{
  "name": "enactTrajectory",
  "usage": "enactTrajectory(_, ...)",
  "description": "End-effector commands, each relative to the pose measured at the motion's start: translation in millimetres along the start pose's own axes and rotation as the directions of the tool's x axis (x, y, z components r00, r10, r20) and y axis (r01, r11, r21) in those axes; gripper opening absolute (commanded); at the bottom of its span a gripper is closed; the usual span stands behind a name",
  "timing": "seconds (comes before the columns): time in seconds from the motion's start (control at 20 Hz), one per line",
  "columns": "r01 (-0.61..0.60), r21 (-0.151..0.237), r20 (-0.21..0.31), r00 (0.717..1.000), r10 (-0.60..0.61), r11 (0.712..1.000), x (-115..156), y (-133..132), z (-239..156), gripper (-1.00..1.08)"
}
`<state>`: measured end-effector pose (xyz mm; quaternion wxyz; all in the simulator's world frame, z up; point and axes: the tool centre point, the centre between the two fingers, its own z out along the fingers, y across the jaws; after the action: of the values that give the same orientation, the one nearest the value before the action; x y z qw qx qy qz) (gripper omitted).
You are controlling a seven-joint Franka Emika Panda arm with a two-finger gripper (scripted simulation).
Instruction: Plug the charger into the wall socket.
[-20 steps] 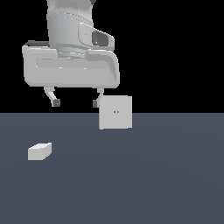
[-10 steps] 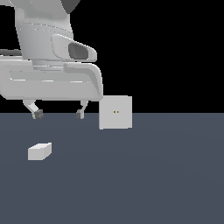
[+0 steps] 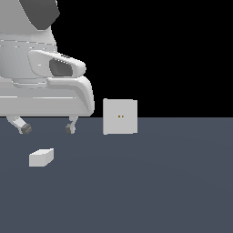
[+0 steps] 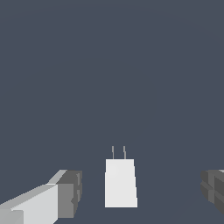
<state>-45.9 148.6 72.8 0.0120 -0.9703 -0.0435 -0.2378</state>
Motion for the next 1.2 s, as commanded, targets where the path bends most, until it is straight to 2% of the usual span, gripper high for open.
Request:
enactTrajectory(0.0, 0.002, -0.001, -0.018, 1.0, -0.002, 1.0, -2, -4, 4, 1.0)
enactTrajectory(0.3, 0.004, -0.002, -0.039, 0.999, -0.004, 1.0, -4, -11, 9, 1.0)
enactTrajectory(0.65, 0.005, -0.002, -0.037, 0.999, -0.005, 1.0, -7, -12, 13, 1.0)
enactTrajectory(1.15, 0.003, 0.0, -0.038, 0.999, -0.003, 1.0, -25, -12, 46, 1.0)
